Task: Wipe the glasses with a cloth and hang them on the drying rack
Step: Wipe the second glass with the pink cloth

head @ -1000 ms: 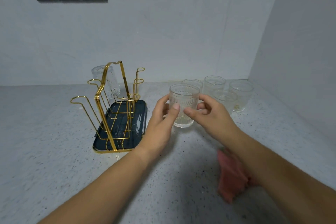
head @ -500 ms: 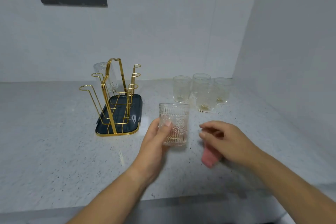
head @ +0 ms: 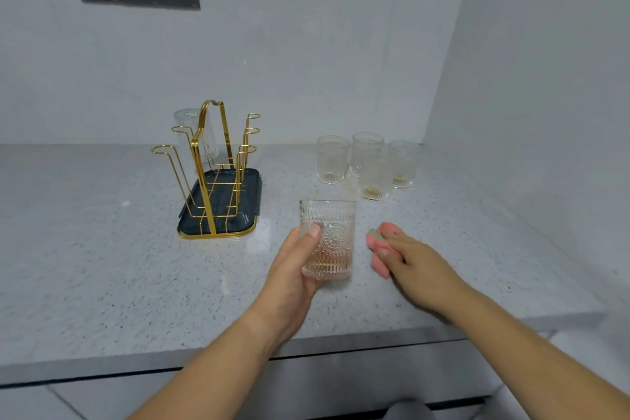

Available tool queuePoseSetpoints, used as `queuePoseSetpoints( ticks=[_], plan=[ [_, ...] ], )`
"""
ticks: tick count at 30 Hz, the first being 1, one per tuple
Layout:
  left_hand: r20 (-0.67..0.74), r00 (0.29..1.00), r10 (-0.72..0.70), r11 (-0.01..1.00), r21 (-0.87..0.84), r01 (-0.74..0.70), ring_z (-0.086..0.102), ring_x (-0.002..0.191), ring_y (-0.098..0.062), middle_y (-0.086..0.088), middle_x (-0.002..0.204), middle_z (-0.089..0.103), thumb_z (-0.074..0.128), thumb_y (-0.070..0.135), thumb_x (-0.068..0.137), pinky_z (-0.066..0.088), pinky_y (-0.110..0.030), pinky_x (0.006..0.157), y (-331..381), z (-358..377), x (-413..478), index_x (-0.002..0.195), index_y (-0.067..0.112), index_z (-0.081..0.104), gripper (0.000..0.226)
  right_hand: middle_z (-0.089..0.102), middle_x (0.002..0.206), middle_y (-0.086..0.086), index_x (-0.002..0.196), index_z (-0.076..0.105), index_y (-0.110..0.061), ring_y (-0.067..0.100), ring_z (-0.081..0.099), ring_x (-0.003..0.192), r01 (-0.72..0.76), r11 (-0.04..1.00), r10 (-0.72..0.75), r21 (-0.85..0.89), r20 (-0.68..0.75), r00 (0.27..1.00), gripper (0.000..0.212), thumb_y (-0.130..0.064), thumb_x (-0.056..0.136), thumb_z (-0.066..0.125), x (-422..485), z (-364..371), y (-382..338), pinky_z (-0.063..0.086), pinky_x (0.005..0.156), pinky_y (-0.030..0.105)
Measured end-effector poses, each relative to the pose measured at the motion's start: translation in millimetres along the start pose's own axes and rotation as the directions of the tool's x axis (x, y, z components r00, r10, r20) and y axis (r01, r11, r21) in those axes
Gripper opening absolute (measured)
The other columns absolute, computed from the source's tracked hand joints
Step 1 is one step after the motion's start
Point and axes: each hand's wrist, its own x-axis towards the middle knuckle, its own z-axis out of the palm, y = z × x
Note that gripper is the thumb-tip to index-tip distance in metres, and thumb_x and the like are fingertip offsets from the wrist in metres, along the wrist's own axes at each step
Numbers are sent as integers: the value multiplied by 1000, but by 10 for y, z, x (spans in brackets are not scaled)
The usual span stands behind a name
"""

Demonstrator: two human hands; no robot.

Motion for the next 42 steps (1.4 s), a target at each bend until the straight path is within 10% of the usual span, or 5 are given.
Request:
queuePoseSetpoints(
  ticks=[5,11,19,26,42],
  plan=[
    [-41,999,-10,997,-73,7,62,128,-38,-20,136,67,61,45,87,49,-54,107,-2,-11,2,140,11,58,63,72,111,1,68,60,-18,18,69,110,-27,744,157,667,-135,978,47,-30,110,41,-21,-72,-328,48,101,39],
    [5,1000,27,999,-20,-27,62,125,-43,-30,140,60,59,49,95,47,-59,106,-28,-23,-9,145,7,52,65,68,79,7,102,73,-29,27,59,75,95,565,62,819,-157,986,30,-45,101,47,-207,47,-930,53,89,51],
    [28,999,32,999,11,-32,59,135,-34,-14,144,63,51,51,99,47,-55,111,12,24,-33,150,17,51,62,63,135,-4,156,34,-36,-4,61,117,74,569,43,819,-120,992,46,-40,110,35,-27,186,-1186,51,97,22],
    [16,1000,-15,995,-103,17,53,142,-23,-8,152,57,57,70,91,35,-43,120,68,-53,-79,154,16,47,84,-22,165,-30,150,-22,-49,-12,-16,151,262,883,-226,389,-136,965,66,-36,111,29,-371,572,-1140,0,129,30],
    [90,996,-16,993,-113,26,61,134,-17,0,150,59,59,69,90,53,-37,108,380,220,-161,151,26,49,75,-18,165,-33,157,-15,-41,-14,-12,151,312,878,-241,363,-229,943,66,-43,105,26,-507,251,-1237,0,125,16]
  ],
)
